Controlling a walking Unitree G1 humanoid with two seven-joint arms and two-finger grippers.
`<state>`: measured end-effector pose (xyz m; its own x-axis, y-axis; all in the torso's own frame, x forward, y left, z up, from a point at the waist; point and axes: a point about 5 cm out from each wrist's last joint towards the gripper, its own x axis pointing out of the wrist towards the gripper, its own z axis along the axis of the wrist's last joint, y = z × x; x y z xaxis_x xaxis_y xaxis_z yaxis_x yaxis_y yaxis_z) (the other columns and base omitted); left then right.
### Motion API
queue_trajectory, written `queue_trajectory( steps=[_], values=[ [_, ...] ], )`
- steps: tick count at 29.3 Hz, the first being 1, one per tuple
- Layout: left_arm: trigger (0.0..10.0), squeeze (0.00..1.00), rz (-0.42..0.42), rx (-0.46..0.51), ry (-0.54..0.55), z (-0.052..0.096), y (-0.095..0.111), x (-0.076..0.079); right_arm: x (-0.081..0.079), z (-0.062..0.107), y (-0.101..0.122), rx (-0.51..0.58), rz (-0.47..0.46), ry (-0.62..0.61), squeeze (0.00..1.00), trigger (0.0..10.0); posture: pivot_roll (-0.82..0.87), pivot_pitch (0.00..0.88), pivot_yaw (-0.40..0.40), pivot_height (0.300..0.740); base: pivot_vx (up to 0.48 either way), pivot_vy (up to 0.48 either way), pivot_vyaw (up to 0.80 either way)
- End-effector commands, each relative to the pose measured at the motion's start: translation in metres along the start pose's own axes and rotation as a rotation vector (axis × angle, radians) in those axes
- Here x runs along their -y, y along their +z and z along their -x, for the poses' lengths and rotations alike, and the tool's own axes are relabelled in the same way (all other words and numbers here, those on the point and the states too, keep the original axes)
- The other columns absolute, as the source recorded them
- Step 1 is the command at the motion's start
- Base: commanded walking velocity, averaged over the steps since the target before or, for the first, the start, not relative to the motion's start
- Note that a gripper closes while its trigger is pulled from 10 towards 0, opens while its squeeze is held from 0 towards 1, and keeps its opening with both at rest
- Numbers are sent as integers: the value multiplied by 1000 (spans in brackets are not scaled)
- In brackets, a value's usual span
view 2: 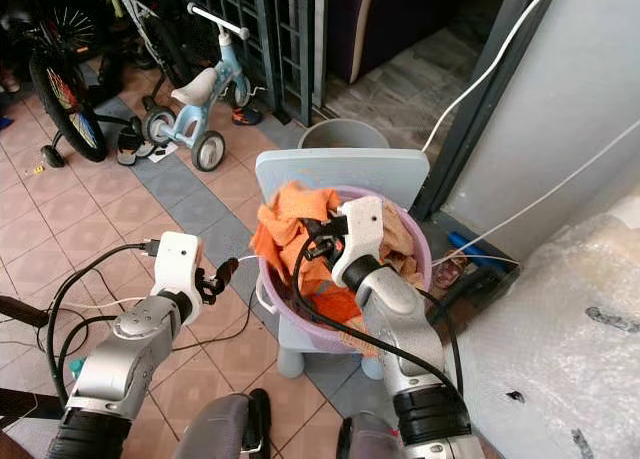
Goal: Clothes washing
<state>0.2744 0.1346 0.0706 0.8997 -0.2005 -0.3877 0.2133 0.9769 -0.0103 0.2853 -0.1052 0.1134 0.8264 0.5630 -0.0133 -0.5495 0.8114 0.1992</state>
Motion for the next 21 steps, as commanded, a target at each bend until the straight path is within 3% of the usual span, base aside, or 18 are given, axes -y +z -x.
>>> queue_trajectory(
  steps=[1,4,6,9,10,13,15,16,18,21],
  values=[
    [10000,0,9,-24,14,2,-8,-2,1,5,10,-2,75,35,0,0,-52,87,31,740,0,0,0],
    [10000,0,3,-41,9,4,-13,0,9,13,-9,-139,182,21,0,0,-52,85,26,740,0,0,0],
    [10000,0,-7,-43,-2,5,-15,3,27,22,-27,-271,270,-94,0,0,-54,90,25,740,0,0,0],
    [10000,0,-6,-37,-5,5,-14,4,34,27,-30,-292,312,-154,0,0,-53,92,23,740,0,0,0],
    [10000,0,-3,-35,-3,4,-14,3,36,26,-25,-254,324,-194,0,0,-56,93,25,740,0,0,0],
    [10000,0,1,-6,-2,3,-10,2,43,21,26,45,318,-366,0,0,-63,95,29,740,0,0,0],
    [10000,0,6,21,-8,3,-7,4,40,20,53,159,357,-388,0,0,-65,95,30,740,0,0,0],
    [10000,0,6,21,-8,3,-7,4,40,20,53,159,357,-388,0,0,-65,95,30,740,0,0,0],
    [10000,0,18,63,-1,2,-2,7,36,18,74,251,381,-406,0,0,-70,89,29,740,0,0,0],
    [10000,0,23,104,4,2,3,10,33,19,73,261,383,-418,0,0,-74,76,26,740,0,0,0]
  ],
)
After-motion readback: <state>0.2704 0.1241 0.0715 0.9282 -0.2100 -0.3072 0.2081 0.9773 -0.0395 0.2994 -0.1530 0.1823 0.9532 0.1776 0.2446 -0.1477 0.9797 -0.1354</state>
